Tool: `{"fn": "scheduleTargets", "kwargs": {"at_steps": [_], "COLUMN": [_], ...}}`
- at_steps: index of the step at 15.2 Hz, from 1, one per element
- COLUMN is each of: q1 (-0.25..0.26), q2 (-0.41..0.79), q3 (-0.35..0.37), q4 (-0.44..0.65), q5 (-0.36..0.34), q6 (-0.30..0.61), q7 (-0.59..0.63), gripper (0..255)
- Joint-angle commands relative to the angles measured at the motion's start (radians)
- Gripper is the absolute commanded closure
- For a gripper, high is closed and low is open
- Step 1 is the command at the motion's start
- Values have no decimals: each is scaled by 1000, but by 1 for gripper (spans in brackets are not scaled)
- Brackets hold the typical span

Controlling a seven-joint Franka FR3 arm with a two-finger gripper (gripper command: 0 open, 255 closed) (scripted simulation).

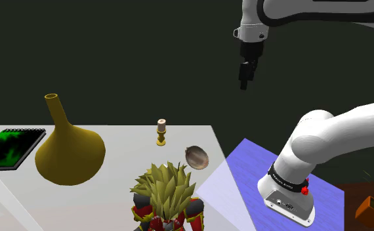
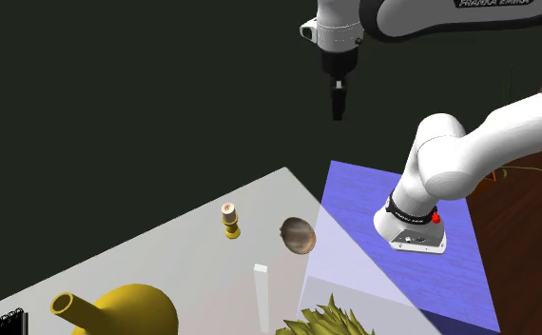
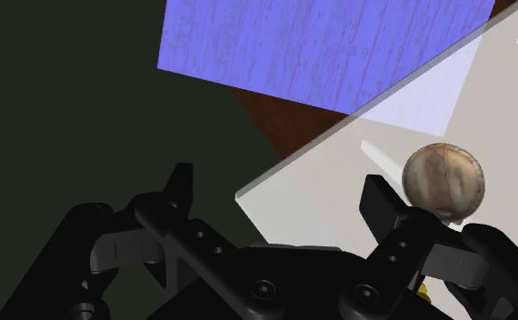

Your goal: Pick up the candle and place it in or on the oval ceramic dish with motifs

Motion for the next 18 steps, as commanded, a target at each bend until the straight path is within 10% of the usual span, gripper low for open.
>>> {"fn": "scheduleTargets", "kwargs": {"at_steps": [1, 18], "q1": [0, 101], "q2": [0, 451], "q3": [0, 187], "q4": [0, 59], "q5": [0, 126], "q6": [0, 438], "q7": [0, 167], "gripper": [0, 0]}}
